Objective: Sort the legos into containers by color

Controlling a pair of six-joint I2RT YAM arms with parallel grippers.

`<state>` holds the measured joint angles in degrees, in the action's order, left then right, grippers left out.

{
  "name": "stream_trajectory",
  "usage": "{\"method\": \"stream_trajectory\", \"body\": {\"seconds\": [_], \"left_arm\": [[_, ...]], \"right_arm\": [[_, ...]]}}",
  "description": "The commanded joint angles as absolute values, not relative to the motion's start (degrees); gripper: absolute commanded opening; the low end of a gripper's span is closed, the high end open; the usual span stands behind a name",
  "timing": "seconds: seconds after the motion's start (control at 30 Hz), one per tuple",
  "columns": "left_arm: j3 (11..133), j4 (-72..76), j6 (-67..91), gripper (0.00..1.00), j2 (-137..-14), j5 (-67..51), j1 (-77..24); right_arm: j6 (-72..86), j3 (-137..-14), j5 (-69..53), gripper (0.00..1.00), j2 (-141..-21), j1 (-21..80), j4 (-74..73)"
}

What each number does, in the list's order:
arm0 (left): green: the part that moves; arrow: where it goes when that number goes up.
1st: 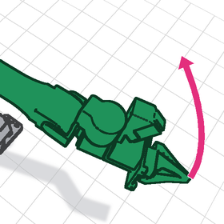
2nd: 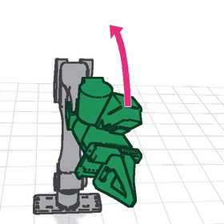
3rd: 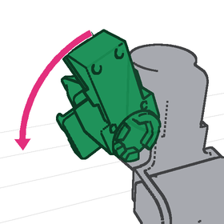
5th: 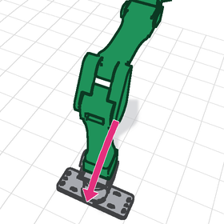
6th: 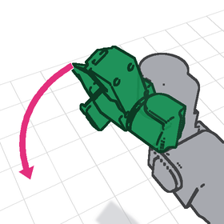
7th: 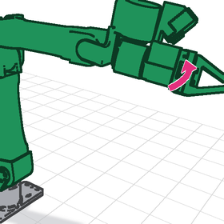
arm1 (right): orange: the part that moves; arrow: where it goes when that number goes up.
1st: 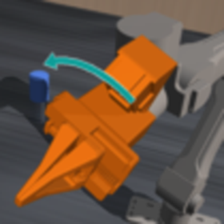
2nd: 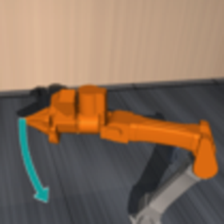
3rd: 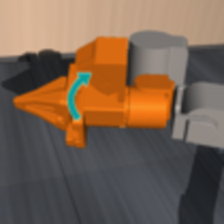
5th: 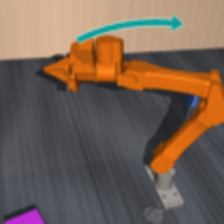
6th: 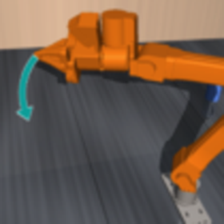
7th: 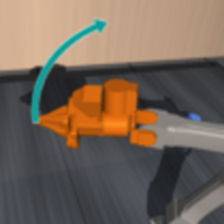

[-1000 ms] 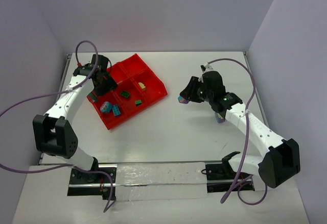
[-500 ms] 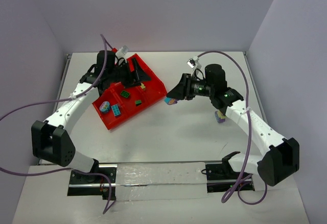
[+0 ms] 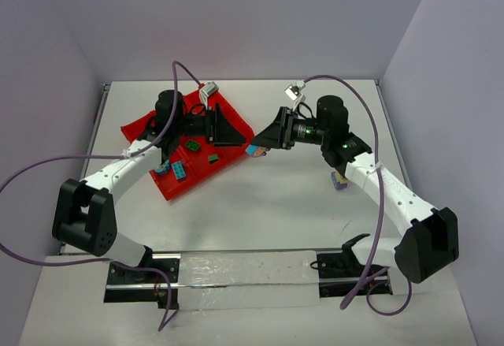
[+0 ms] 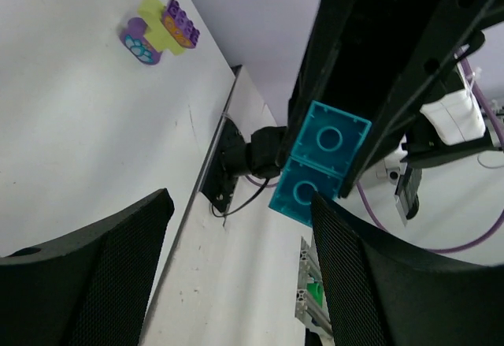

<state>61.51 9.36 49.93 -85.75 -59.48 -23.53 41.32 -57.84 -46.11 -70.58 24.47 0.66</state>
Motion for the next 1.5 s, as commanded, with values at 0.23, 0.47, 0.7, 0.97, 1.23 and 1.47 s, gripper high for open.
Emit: {"method": "stream_trajectory", "body": {"seconds": [0.23, 0.47, 0.7, 0.97, 1.23, 1.47], "left_arm": [[57.5, 31.0, 61.5, 0.79, -82.3, -65.9, -23.7], [58.0, 33.8, 64.2, 0.76, -84.1, -67.3, -24.6], [58.3, 33.3, 64.8, 0.71, -84.9, -66.7, -25.8], [58.7, 32.6, 64.7, 0.64, -85.6, -67.3, -26.2], [59.2, 29.3, 62.6, 0.69, -86.6, -66.8, -26.2], [59.4, 27.9, 62.0, 0.71, -87.4, -66.4, -26.2]], "right_arm": [[49.5, -57.6, -44.2, 0.06, -72.6, 24.2, 8.1], [49.5, -58.1, -44.4, 0.06, -73.1, 24.2, 8.3], [49.6, -59.1, -45.2, 0.06, -73.9, 24.2, 8.8], [50.2, -59.8, -45.2, 0.06, -74.4, 24.2, 9.7], [50.1, -61.0, -45.5, 0.06, -74.3, 24.3, 9.3], [50.0, -61.2, -45.6, 0.06, -74.3, 24.2, 9.3]]}}
